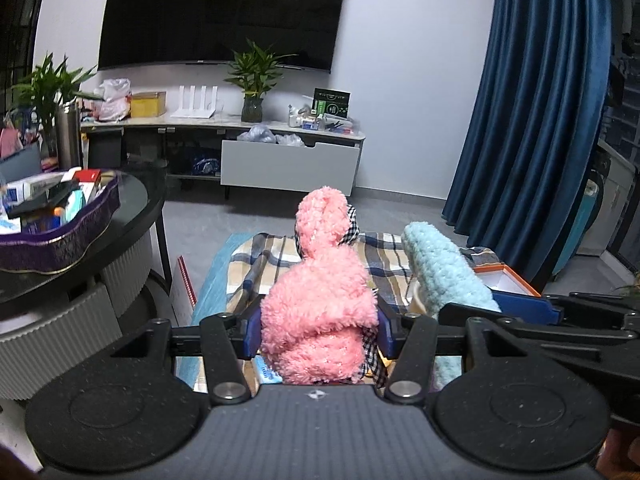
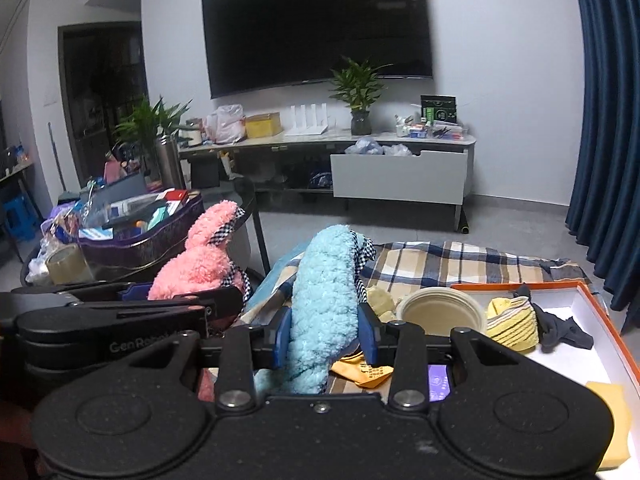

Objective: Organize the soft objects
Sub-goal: 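Lift and carry the pink plush and light blue knit item over the box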

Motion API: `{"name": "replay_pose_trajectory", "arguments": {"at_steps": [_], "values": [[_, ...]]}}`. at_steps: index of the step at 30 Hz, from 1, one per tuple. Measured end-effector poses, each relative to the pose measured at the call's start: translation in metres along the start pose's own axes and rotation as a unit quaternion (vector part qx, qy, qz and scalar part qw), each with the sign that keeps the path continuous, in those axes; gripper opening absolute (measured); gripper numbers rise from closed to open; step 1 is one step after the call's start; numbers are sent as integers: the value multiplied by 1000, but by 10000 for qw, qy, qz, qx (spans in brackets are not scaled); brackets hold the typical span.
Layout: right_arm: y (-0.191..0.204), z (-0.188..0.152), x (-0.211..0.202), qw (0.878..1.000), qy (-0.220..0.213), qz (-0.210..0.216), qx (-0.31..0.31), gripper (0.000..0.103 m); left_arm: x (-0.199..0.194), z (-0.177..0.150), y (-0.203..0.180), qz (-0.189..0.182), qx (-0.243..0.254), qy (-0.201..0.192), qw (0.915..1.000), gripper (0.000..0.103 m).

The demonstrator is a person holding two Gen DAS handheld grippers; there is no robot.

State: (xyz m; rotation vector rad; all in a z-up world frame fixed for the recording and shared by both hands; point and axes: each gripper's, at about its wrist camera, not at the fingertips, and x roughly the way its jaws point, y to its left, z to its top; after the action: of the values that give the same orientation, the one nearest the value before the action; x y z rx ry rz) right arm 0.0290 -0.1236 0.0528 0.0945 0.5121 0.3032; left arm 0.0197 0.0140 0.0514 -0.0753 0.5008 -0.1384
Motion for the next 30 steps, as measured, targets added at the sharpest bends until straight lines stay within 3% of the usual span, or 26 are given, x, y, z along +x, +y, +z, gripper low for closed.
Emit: {"name": "replay_pose_trajectory", "arguments": {"at_steps": [30], "values": [[-46, -2, -48, 9980, -407, -307, 386, 43, 1, 3, -46, -187, 517, -38, 9985, 54]]}}
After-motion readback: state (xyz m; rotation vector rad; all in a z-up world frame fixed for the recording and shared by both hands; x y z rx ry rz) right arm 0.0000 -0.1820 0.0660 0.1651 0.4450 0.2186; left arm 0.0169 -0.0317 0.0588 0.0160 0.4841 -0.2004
